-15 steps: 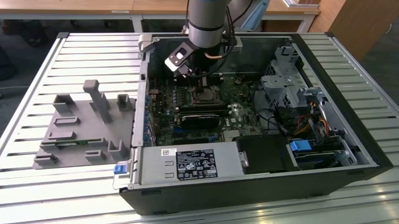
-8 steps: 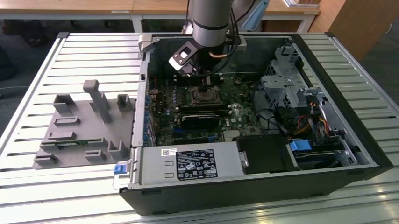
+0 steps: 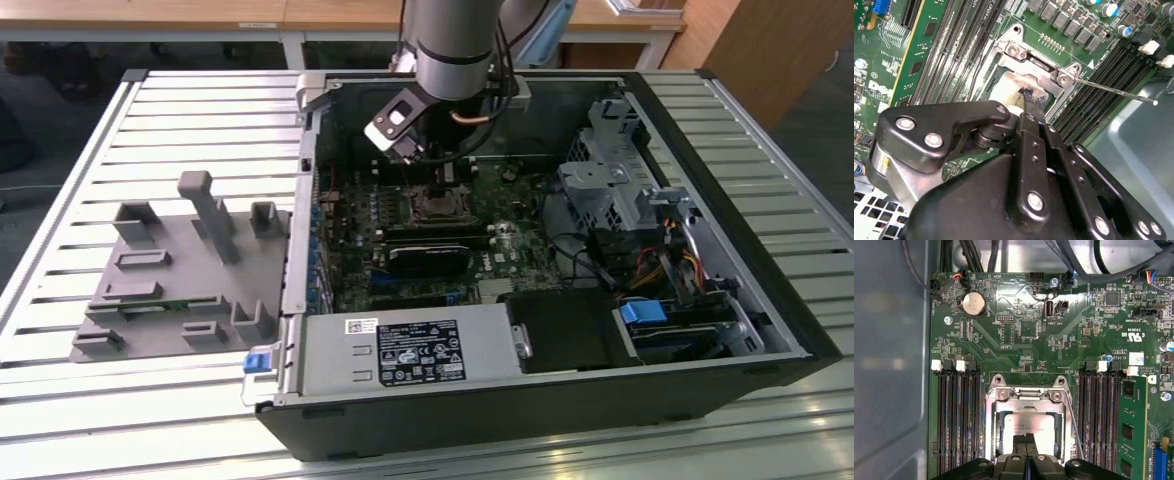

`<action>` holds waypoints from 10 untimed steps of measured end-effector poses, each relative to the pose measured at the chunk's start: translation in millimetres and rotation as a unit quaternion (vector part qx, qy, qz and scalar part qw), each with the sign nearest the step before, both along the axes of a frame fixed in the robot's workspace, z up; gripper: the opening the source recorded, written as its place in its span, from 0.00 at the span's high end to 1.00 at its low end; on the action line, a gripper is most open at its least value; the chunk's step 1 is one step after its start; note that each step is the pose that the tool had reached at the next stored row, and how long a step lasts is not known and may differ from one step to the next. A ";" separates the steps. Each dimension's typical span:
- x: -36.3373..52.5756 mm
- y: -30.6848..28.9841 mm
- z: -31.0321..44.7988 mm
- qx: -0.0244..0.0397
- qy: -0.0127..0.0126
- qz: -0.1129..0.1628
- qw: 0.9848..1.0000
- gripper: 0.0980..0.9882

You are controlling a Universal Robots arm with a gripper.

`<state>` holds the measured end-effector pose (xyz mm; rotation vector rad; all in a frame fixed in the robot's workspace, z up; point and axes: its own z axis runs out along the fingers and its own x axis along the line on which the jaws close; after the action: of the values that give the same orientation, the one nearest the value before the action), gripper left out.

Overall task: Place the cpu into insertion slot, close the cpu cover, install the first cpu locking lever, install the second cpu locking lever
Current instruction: 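Install the first cpu locking lever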

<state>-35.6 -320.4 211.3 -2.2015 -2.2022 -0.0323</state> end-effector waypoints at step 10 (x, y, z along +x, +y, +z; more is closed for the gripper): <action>0.3 0.0 2.9 0.000 0.000 0.000 1.000 0.98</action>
<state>-35.3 -320.4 214.2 -2.2015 -2.2023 -0.0322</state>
